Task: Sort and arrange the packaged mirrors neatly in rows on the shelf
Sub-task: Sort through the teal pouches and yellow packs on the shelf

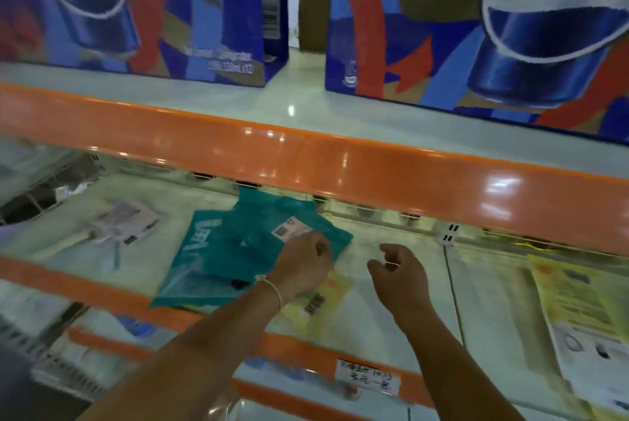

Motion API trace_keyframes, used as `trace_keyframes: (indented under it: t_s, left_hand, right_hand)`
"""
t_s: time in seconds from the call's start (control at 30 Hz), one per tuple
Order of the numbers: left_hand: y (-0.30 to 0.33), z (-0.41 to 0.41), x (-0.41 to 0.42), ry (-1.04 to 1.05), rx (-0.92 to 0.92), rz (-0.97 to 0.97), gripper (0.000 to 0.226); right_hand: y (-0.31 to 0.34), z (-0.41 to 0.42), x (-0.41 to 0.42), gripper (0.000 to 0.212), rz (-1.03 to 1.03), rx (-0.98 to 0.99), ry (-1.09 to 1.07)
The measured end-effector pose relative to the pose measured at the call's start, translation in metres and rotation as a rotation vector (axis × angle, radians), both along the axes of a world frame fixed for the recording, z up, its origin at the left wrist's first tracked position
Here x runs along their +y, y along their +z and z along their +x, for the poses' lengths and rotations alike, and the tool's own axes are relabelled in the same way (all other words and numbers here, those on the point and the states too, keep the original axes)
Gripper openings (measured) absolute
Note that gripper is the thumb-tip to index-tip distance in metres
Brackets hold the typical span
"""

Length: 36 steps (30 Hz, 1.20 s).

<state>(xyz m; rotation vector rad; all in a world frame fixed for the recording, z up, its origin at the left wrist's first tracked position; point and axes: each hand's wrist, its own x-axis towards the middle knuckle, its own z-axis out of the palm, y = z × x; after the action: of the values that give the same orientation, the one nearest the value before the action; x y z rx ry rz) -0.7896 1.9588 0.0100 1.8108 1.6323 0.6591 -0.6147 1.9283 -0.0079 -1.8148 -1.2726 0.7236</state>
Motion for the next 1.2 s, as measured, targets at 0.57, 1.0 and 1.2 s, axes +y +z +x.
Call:
trace_keyframes:
  t_s: [0.57, 1.0, 1.2]
  left_hand:
    - [-0.004, -0.123, 0.038, 0.057, -0.071, -0.091, 0.022]
    - [-0.011, -0.111, 0.048, -0.017, -0.061, -0.033, 0.037]
    - [0.005, -0.073, 0.043, 0.103, -0.393, -0.212, 0.009]
  right_hand:
    - [-0.004, -0.117, 0.032, 0.054, -0.16, 0.187, -0.184]
    - [0.005, -0.096, 0.015, 0.018, -0.262, 0.972, -0.295]
    - [-0.001, -0.044, -0.011, 0.033, -0.231, 1.023, -0.258]
